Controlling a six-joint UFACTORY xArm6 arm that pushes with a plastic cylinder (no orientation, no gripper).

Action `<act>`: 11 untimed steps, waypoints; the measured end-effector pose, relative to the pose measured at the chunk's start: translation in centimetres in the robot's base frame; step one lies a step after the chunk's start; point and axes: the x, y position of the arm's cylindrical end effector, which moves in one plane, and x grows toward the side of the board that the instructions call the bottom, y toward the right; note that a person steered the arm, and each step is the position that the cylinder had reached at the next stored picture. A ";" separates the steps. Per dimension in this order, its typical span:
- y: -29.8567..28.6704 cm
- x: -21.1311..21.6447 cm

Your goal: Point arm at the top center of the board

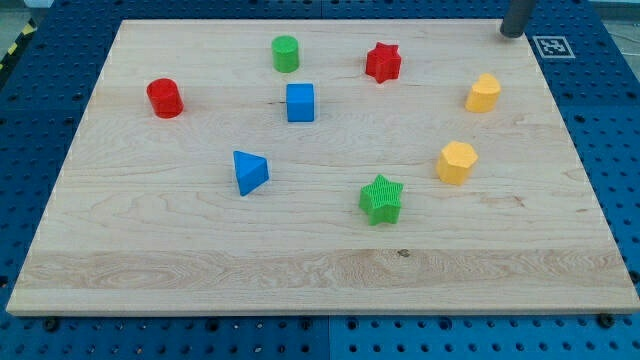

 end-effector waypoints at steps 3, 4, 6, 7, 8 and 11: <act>-6.1 -2.2; -9.0 -2.4; -12.1 -2.7; -14.2 -2.7; -17.1 -2.6; -29.9 -2.6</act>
